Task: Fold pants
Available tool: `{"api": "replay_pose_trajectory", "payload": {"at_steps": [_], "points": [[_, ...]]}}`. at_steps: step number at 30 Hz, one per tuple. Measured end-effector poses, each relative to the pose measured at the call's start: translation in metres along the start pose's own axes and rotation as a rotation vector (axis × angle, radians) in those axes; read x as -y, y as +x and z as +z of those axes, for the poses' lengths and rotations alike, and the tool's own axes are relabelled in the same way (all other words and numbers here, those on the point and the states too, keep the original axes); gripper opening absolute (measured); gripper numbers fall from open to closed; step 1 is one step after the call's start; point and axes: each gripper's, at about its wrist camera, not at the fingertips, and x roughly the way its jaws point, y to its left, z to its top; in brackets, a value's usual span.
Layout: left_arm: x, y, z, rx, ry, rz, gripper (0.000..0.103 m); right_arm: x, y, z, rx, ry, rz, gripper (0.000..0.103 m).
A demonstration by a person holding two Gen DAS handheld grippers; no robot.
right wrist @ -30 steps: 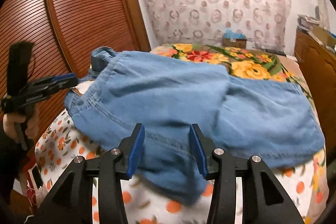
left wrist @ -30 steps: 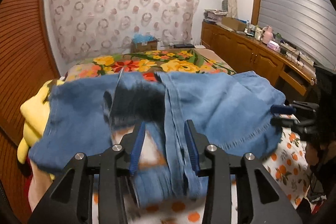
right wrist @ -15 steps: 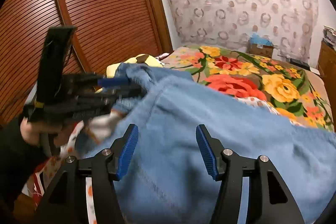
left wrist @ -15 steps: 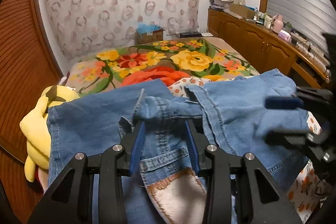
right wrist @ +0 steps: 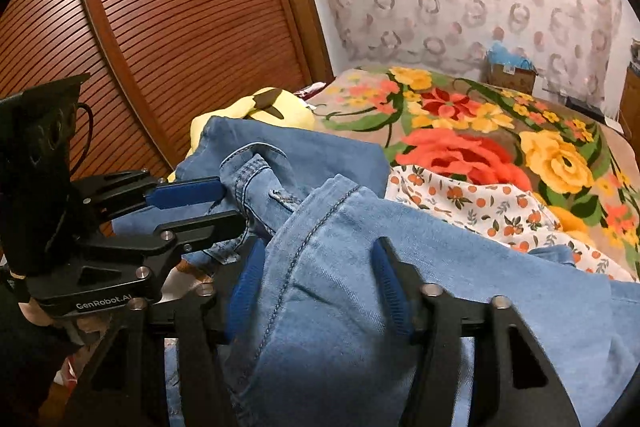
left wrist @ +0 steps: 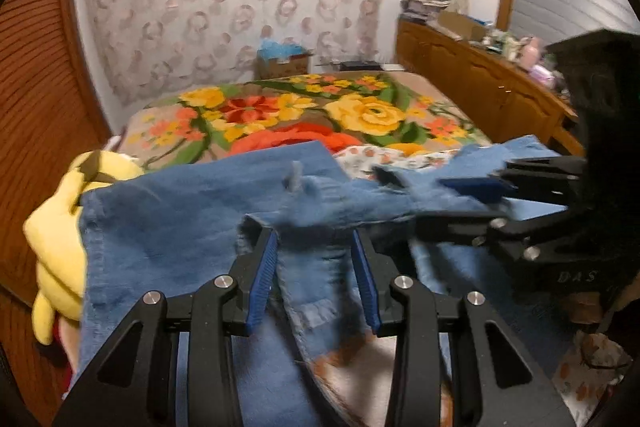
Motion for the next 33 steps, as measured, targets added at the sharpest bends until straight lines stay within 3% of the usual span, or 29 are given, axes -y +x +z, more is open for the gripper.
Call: {"api": "replay_pose_trajectory", "payload": {"at_steps": [1, 2, 8, 12, 14, 24, 29, 33], "points": [[-0.003, 0.002, 0.0, -0.006, -0.015, -0.015, 0.039, 0.0, -0.003, -0.001, 0.003, -0.011, -0.015, 0.027], [-0.005, 0.003, 0.0, -0.009, -0.023, -0.027, 0.039, 0.002, -0.006, -0.002, 0.016, -0.017, -0.021, 0.024], [0.002, 0.007, 0.0, -0.011, 0.001, -0.004, 0.039, -0.002, -0.042, -0.008, 0.111, -0.004, -0.011, 0.024], [0.0, 0.009, 0.0, -0.017, -0.013, 0.002, 0.039, 0.002, -0.042, -0.013, 0.106, -0.005, -0.022, 0.024], [-0.001, 0.005, 0.0, -0.006, -0.02, 0.003, 0.039, 0.0, -0.044, -0.018, 0.124, -0.007, -0.043, 0.01], [-0.014, -0.054, 0.007, 0.122, -0.054, 0.012, 0.039, -0.045, -0.071, -0.007, 0.227, -0.069, 0.089, 0.01], [-0.032, -0.079, 0.0, 0.149, -0.087, 0.033, 0.039, -0.069, -0.053, 0.003, 0.181, -0.107, 0.179, 0.01], [-0.04, -0.081, -0.009, 0.138, -0.11, 0.041, 0.039, -0.075, -0.013, -0.006, 0.077, -0.103, 0.141, 0.014]]}}
